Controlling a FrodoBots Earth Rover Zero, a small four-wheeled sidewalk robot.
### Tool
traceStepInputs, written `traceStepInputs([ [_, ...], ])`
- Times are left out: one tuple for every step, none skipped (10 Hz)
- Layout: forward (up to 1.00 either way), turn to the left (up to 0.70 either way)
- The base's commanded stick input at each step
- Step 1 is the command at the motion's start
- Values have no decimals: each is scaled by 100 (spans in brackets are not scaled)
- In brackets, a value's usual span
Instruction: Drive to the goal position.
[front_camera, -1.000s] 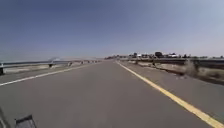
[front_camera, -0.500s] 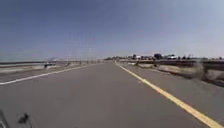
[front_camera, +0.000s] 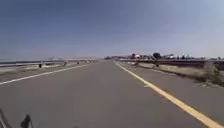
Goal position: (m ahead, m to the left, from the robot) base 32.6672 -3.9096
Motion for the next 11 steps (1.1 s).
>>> traceStepInputs([
  [100,0],
  [100,0],
  [100,0],
  [100,0],
  [100,0],
  [100,0],
  [100,0],
  [100,0],
  [100,0],
  [100,0],
  [100,0],
])
